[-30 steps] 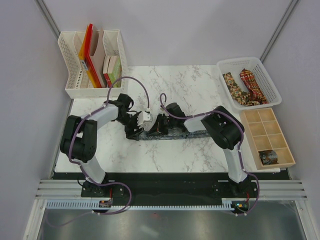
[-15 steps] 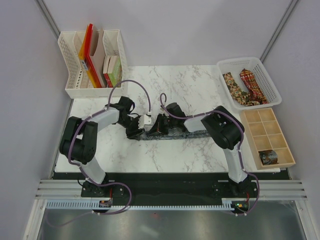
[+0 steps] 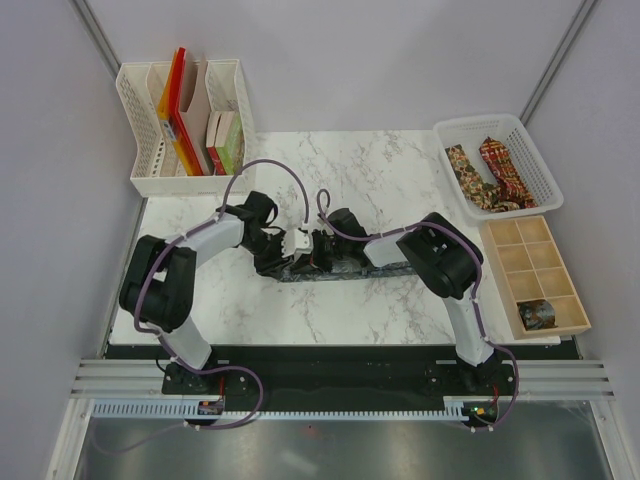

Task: Roll the ties
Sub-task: Roll the tie at the center of the board.

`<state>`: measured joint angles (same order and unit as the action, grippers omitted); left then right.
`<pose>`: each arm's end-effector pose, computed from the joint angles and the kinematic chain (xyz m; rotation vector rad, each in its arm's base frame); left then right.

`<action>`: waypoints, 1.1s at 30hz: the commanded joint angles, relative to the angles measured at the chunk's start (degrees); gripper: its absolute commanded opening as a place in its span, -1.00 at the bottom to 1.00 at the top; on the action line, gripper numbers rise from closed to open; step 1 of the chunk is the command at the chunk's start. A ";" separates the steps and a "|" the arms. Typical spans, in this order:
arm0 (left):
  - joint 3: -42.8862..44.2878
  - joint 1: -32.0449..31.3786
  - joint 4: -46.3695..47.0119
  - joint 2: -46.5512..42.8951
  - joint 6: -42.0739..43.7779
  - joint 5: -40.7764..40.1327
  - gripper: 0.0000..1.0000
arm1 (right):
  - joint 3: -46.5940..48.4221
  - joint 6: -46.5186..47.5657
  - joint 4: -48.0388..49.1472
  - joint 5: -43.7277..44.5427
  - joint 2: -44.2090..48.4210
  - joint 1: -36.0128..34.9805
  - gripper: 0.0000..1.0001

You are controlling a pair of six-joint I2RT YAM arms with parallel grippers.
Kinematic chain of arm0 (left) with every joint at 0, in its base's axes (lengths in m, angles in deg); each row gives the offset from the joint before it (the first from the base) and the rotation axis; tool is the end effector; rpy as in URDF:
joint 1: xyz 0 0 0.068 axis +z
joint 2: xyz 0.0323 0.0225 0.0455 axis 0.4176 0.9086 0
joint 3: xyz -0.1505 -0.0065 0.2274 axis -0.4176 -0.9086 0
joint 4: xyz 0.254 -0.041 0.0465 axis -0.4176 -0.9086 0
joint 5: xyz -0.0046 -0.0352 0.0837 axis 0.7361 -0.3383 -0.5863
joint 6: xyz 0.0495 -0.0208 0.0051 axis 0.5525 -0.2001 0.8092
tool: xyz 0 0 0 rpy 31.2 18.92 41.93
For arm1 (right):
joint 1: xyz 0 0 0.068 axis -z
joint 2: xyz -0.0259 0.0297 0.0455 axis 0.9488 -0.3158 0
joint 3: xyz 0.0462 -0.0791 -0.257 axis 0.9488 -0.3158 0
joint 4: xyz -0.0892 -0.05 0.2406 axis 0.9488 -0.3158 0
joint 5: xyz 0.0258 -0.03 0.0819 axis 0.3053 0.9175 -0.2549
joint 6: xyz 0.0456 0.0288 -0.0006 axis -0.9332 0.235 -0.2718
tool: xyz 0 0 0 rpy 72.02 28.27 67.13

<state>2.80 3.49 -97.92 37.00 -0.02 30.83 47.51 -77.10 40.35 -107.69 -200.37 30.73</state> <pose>0.2764 -0.1250 0.1718 1.8388 2.0224 -0.5463 0.3088 0.2935 0.0911 0.1120 2.6278 1.5052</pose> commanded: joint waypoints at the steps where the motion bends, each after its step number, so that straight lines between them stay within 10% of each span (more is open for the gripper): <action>1: 1.40 -2.89 2.46 4.06 -2.96 2.65 -0.18 | 0.51 1.28 -0.97 3.61 -0.84 -0.89 -0.86; 13: -0.88 -2.28 4.29 -1.03 -1.13 6.68 0.29 | -1.25 1.02 -1.15 4.40 -0.76 -0.54 -1.00; 33: -2.29 1.06 1.75 -4.20 6.79 7.73 0.04 | -1.34 4.01 -3.52 4.66 -0.40 0.26 -1.00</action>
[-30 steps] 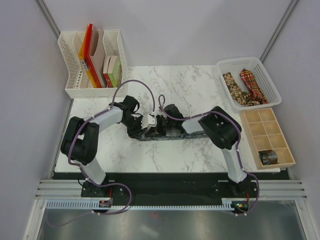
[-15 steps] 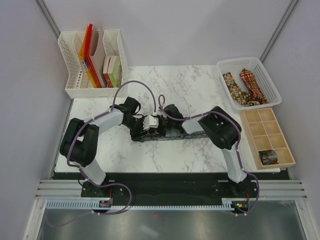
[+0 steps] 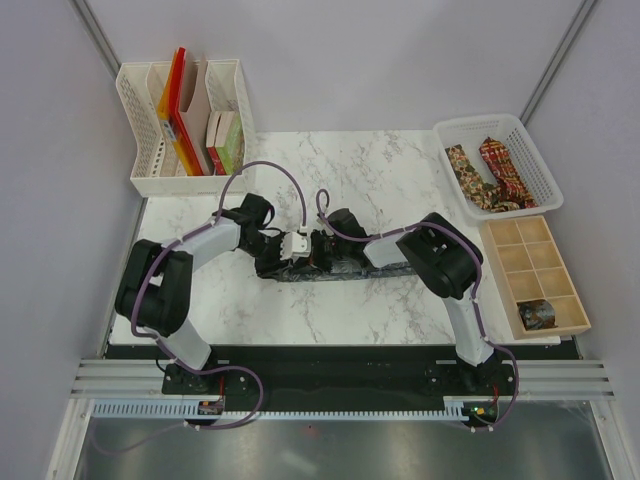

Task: Roll the ties
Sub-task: Roll the tie at the center of the board.

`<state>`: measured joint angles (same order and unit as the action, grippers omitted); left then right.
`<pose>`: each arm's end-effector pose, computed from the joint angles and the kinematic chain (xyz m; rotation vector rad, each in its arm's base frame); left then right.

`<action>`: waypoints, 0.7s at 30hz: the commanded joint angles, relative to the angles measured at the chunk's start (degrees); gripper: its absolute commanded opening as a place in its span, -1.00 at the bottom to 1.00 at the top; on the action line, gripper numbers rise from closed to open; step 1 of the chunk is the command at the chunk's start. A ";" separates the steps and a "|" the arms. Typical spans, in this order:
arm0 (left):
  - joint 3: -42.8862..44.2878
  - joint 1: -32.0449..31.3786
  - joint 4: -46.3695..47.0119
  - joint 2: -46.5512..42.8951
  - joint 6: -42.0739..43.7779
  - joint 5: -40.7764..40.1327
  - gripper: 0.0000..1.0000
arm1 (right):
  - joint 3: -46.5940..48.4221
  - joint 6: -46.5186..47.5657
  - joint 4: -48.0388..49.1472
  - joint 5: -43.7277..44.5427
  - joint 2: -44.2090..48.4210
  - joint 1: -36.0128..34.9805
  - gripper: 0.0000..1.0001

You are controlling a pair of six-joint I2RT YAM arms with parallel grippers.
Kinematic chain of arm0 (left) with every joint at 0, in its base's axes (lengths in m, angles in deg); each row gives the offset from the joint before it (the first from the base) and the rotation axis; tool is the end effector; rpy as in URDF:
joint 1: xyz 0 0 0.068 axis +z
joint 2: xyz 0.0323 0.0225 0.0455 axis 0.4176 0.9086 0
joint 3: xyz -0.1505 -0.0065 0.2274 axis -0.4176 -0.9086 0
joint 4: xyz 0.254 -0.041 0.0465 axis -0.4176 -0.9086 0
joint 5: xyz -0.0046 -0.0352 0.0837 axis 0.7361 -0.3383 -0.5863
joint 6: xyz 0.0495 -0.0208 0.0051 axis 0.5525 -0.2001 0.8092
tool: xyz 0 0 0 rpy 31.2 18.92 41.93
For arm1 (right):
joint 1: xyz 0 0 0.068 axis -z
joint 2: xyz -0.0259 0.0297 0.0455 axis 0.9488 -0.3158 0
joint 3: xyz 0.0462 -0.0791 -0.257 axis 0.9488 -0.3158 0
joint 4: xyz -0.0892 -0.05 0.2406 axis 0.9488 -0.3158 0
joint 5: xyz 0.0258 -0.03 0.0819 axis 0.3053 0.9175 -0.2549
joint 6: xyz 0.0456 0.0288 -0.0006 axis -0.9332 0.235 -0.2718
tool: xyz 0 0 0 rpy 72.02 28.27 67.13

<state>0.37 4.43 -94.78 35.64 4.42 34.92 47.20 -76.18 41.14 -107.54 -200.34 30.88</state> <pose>0.2732 -0.1209 0.1702 1.8590 1.8879 -0.5815 0.3093 0.2924 0.0910 0.0912 2.6108 1.5021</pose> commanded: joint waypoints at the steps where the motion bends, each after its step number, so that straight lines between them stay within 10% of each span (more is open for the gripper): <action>1: 0.57 0.12 -1.48 -2.93 1.83 3.91 -0.02 | -1.12 3.00 -4.31 4.60 -0.42 0.19 -1.00; 7: 4.44 -1.02 -1.75 -1.53 -2.03 5.23 -0.33 | -1.21 2.30 -3.26 4.25 -0.86 0.10 -1.00; 21: 6.90 -6.38 -1.75 8.49 -8.11 -3.28 -0.29 | -2.00 -2.19 2.11 1.44 0.63 0.10 -0.84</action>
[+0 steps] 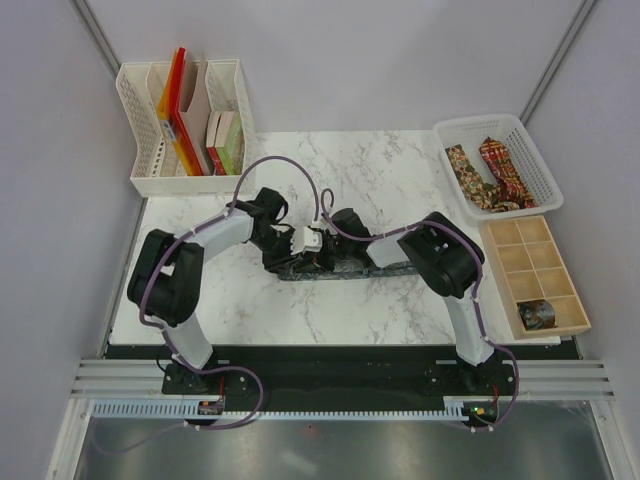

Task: Roll the ties
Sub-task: Roll the tie at the center of the board.

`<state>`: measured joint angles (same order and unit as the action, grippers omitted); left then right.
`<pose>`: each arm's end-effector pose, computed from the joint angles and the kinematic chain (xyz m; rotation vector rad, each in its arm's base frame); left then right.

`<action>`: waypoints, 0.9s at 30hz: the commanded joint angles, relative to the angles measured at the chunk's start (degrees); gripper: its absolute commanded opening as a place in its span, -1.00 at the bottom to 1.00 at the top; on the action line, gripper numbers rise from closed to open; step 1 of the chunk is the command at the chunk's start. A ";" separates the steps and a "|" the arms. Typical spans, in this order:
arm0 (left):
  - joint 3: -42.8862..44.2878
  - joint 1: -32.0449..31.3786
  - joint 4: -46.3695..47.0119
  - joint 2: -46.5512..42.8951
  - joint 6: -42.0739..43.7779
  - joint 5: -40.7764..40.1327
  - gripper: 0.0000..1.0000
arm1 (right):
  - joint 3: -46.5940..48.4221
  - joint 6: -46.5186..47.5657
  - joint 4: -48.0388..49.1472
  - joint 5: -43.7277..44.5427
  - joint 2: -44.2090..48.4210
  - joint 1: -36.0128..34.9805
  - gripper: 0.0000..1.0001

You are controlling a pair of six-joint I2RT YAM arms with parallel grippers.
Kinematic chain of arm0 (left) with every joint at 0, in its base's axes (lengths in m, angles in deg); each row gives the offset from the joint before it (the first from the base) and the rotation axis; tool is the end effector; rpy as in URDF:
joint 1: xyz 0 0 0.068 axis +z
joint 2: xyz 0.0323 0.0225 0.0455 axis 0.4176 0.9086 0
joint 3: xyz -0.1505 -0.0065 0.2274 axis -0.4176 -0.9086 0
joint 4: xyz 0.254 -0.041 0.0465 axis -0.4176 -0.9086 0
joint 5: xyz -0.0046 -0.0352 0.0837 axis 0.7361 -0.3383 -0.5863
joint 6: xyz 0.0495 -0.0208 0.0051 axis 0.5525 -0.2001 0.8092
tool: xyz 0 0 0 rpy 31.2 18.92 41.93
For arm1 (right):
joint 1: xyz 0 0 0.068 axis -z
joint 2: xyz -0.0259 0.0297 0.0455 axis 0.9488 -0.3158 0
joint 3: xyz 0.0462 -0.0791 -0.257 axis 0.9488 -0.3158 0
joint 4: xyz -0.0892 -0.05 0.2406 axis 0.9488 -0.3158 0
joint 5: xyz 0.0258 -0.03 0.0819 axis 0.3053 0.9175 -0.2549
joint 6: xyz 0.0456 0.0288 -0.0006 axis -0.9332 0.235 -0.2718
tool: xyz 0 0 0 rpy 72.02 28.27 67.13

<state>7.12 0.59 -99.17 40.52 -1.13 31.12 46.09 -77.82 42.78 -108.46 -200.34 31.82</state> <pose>0.2848 -0.1458 0.1726 1.8783 2.0050 -0.5767 0.3113 0.2856 0.0886 0.1341 2.6086 1.5274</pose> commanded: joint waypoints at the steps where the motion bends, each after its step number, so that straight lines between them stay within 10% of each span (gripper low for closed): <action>1: -0.02 -2.62 2.47 4.23 -2.64 -0.01 -0.30 | -0.80 -0.46 0.38 2.18 0.81 -0.84 -0.80; 27: 0.33 -2.53 -2.37 7.75 -0.62 -2.74 -0.40 | -4.05 -0.11 1.79 -0.46 7.05 0.66 0.00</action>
<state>9.75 -0.68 -101.36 43.67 -1.85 29.87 42.44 -77.14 41.51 -109.46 -192.72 33.70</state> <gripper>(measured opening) 0.392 0.493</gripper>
